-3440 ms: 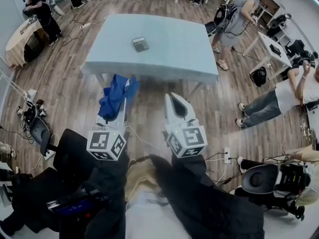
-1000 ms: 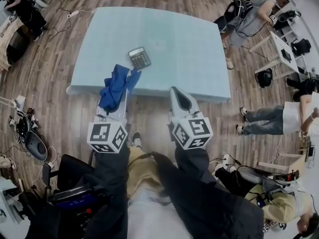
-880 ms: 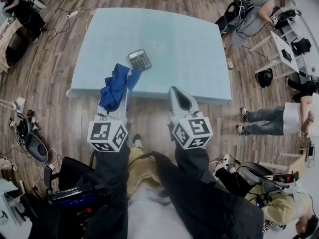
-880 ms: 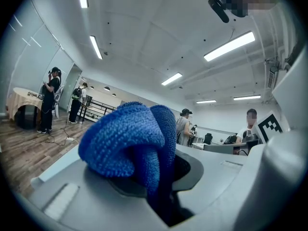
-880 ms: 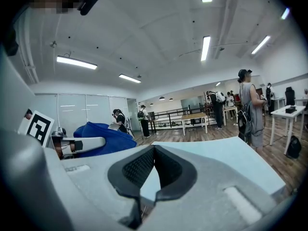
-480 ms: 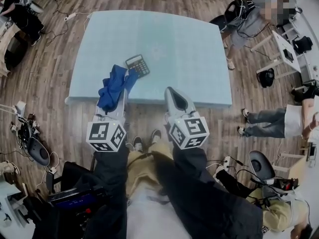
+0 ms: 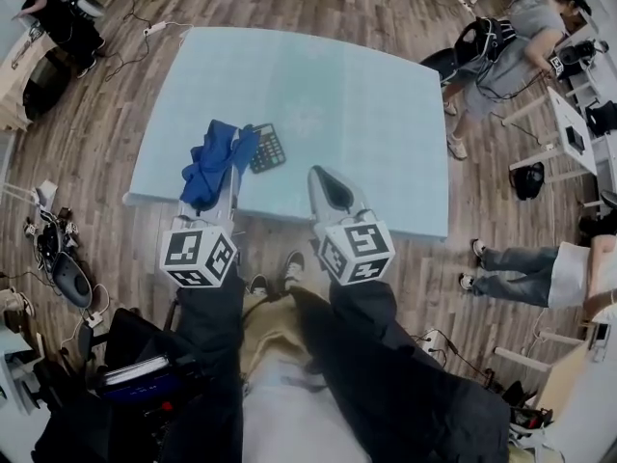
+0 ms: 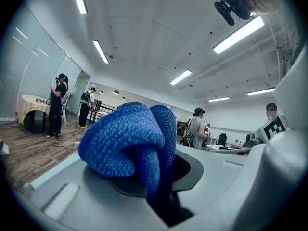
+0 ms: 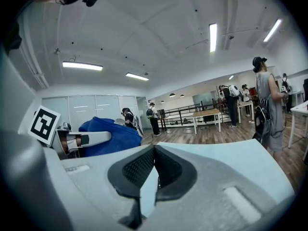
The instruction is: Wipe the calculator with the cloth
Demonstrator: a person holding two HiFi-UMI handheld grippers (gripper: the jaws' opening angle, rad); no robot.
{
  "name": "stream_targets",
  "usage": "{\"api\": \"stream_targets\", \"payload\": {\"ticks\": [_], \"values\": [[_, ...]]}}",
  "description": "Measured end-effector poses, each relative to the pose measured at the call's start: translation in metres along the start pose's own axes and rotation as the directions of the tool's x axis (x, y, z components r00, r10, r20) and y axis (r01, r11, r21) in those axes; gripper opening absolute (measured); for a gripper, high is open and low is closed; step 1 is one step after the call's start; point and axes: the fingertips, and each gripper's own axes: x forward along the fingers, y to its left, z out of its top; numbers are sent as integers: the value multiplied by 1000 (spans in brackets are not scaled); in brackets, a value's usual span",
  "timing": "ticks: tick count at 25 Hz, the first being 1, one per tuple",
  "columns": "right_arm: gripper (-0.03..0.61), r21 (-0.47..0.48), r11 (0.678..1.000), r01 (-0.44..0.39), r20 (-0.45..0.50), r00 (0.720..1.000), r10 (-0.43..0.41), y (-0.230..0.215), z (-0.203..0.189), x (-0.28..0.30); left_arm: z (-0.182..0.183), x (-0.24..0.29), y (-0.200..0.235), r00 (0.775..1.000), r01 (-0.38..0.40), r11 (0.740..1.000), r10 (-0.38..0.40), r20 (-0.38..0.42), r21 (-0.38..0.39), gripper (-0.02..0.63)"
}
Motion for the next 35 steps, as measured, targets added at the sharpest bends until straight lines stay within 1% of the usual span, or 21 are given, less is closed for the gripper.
{"api": "stream_targets", "payload": {"ticks": [6, 12, 20, 26, 29, 35], "values": [[-2, 15, 999, -46, -40, 998, 47, -28, -10, 20, -15, 31, -6, 999, -34, 999, 34, -18, 8, 69], [-2, 38, 998, -57, -102, 993, 60, -38, -29, 51, -42, 56, 12, 996, -51, 999, 51, -74, -6, 69], [-2, 77, 997, -11, -193, 981, 26, -52, -62, 91, -84, 94, 47, 984, -52, 998, 46, -171, -29, 69], [-2, 83, 996, 14, -245, 969, 7, -67, -86, 124, -116, 117, 78, 972, -82, 996, 70, -226, -42, 69], [-2, 92, 995, 27, -277, 961, 0, -76, -102, 139, -134, 127, 88, 962, -91, 995, 78, -261, -40, 69], [-2, 119, 991, 56, -355, 935, -10, -89, -144, 164, -173, 143, 106, 939, -104, 994, 86, -334, -37, 69]]}}
